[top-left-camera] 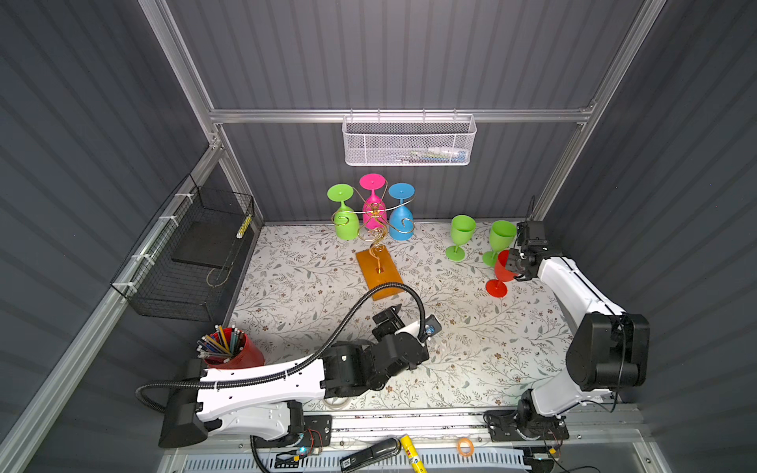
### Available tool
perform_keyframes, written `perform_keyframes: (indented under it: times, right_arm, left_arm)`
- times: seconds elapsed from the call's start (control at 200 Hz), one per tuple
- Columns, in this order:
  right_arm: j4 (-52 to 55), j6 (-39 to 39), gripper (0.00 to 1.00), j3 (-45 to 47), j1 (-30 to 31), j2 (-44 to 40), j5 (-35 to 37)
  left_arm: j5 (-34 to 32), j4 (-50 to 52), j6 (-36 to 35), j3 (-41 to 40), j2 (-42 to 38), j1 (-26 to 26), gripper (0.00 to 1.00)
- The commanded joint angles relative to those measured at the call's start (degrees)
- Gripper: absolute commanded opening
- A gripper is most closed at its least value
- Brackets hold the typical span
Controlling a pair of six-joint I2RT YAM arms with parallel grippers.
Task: Take the wine glass off the wine glass rack
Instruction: Place the wine glass at the top-right of the table.
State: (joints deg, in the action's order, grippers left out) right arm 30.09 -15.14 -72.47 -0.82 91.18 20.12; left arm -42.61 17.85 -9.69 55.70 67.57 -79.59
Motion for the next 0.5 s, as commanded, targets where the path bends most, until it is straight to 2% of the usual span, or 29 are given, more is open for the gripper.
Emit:
perform_keyframes:
  times: [0.0,0.28,0.495]
  right_arm:
    - [1.05,0.06,0.57,-0.04,-0.23,-2.38,2.05]
    - [2.52,-0.42,0.79,0.43,-0.23,-6.81,1.57]
    - [4.11,-0.78,0.88,0.99,0.02,-13.14,1.16]
  left_arm:
    - [-0.81,0.31,1.52,2.35,-0.91,-0.48,1.0]
    - [1.06,1.74,2.48,6.28,1.06,-0.48,1.0]
    - [3.64,3.66,2.58,11.07,4.58,-0.56,1.0]
